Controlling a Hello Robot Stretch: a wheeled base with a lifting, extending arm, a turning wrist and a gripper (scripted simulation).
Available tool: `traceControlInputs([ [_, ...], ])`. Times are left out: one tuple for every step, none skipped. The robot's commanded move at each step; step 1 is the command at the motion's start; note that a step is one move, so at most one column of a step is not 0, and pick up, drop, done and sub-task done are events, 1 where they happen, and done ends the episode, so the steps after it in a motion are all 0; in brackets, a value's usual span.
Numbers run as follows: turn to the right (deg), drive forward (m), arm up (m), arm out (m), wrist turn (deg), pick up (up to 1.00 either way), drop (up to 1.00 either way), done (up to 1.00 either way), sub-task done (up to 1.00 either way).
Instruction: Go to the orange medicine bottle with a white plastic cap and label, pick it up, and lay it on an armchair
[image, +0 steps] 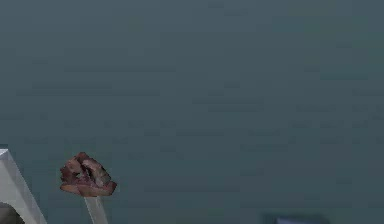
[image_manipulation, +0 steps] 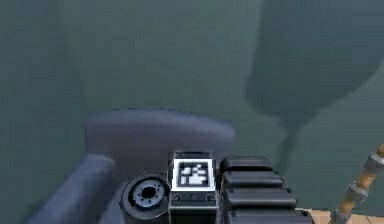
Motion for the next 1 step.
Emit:
traceControlInputs([
  [-6.0, 0.0, 0.0, 0.0, 0.0, 0.0, 0.0, 0.0, 0.0],
])
